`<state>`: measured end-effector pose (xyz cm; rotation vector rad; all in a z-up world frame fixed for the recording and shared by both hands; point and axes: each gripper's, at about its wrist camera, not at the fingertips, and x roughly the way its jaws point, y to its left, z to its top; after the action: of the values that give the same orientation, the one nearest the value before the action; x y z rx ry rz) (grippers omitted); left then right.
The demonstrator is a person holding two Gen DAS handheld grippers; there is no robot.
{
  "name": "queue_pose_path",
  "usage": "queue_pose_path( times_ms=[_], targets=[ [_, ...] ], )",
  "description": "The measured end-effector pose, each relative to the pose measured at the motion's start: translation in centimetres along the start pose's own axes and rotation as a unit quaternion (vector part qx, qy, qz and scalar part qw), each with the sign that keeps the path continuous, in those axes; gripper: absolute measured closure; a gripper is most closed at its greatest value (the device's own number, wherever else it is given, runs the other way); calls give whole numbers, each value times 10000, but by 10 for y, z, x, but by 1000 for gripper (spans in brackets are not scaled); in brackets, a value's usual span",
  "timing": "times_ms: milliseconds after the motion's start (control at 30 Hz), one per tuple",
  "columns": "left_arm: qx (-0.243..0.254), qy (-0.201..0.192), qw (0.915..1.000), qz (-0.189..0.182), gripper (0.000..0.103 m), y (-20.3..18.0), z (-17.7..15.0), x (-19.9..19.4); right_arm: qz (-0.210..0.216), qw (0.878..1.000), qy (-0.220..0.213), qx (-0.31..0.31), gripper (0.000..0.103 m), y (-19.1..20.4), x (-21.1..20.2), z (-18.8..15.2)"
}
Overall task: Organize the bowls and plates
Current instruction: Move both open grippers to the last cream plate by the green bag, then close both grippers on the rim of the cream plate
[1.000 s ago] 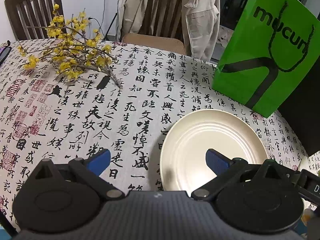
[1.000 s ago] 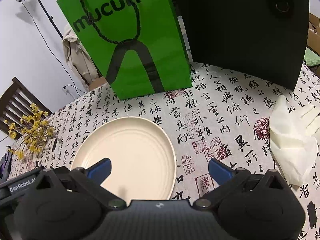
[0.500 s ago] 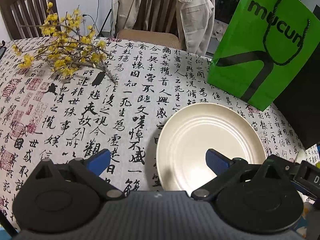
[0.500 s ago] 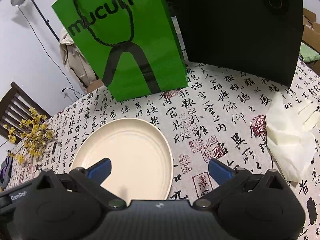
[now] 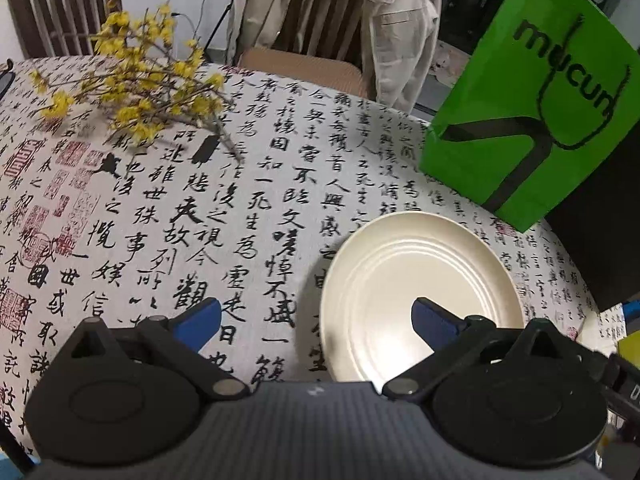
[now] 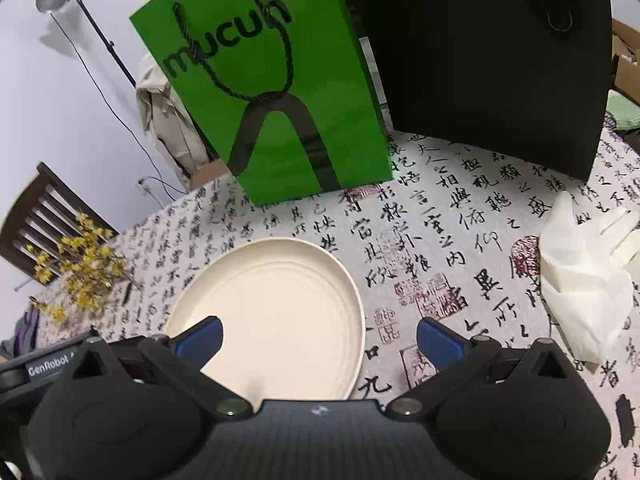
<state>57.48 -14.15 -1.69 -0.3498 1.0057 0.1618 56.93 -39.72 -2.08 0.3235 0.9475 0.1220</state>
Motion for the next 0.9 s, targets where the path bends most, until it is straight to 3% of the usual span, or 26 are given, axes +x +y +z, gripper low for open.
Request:
queue_pose_path(
  times_ms=[133, 267, 333, 500, 567, 633, 700, 767, 900],
  targets=[
    [54, 15, 10000, 53, 0, -3, 1, 6, -208, 9996, 79, -181, 0, 2, 9, 1],
    [254, -34, 9993, 256, 0, -10, 3, 16, -447, 9982, 217, -347, 11, 4, 24, 3],
    [216, 29, 9994, 257, 0, -9, 4, 22, -650, 9967, 249, -406, 12, 5, 32, 4],
    [201, 213, 9992, 284, 13, -4, 11, 36, -737, 9957, 352, -434, 18, 8, 46, 9],
    [137, 273, 9993, 233, 13, -1, 11, 41, -811, 9947, 364, -519, 21, 12, 49, 10],
    [161, 314, 9990, 260, 13, 0, 11, 45, -888, 9935, 382, -593, 26, 14, 51, 9],
    [195, 356, 9989, 239, 13, -1, 10, 47, -926, 9931, 436, -566, 44, 13, 52, 10],
    [201, 373, 9990, 164, 13, -2, 11, 48, -894, 9936, 477, -492, 53, 10, 53, 11],
    [420, 417, 9982, 124, 19, -9, 10, 51, -864, 9946, 458, -362, 57, 5, 54, 12]
  ],
)
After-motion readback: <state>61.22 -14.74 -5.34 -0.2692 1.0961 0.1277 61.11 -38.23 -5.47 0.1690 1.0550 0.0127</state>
